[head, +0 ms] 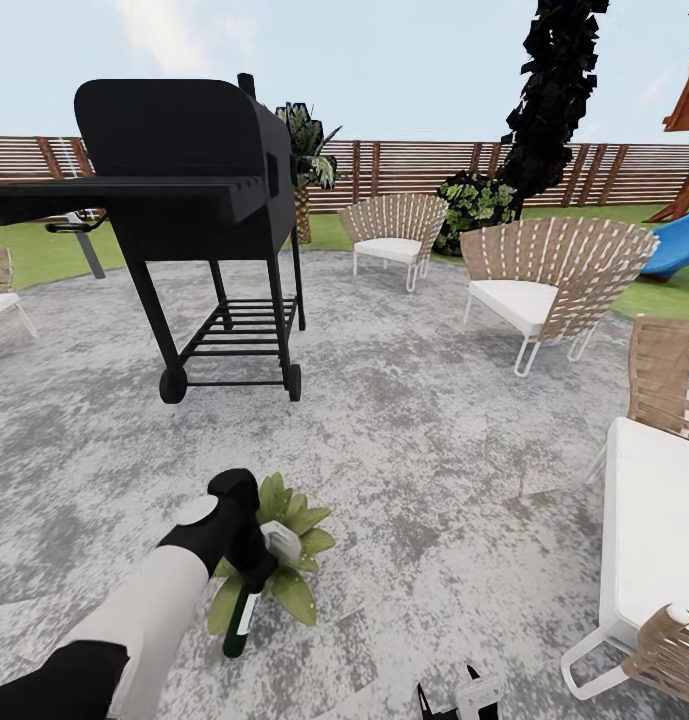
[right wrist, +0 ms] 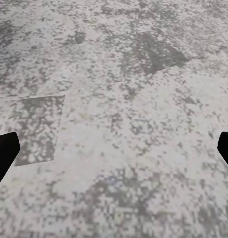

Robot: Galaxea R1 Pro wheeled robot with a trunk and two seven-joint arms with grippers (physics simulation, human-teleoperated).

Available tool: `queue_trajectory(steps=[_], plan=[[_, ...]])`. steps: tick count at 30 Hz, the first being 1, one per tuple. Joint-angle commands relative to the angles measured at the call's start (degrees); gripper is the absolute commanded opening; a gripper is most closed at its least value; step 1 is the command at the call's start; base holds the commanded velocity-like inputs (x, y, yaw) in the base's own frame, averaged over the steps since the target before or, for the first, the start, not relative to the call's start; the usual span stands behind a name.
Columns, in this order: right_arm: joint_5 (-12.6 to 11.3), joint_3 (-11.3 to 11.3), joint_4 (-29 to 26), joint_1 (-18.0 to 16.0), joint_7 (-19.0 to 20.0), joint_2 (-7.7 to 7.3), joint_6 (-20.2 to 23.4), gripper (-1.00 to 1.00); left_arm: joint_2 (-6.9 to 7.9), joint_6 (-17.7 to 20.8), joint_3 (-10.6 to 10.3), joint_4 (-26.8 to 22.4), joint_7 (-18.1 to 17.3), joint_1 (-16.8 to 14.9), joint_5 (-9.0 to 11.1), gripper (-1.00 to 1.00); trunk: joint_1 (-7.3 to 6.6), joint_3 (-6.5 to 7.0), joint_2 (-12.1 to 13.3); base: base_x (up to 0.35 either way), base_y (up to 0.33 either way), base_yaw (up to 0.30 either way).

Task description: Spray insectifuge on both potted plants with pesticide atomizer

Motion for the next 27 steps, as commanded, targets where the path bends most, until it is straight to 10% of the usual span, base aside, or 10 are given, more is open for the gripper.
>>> queue_trajectory(steps=[1,18,27], plan=[[0.6,0.1,0.0,0.0,-0.6,0.01,-0.1,1.00,0.04,0.6,-0.1,0.0,-0.6,-0.1,-0.5,-1.00,-0.01,-0.05,0.0,0.000,0.000,0.000],[0.6,0.1,0.0,0.0,-0.6,0.01,-0.1,1.00,0.61,0.3,-0.3,0.3,-0.5,0.7,-0.7,-1.00,-0.01,-0.05,0.0,-0.164,-0.020,0.000],[0.6,0.1,0.0,0.0,-0.6,0.01,-0.1,1.00,0.76,0.3,0.1,3.3,-0.5,1.0,-4.9,-1.00,-0.01,-0.05,0.0,-0.029,0.000,0.000]])
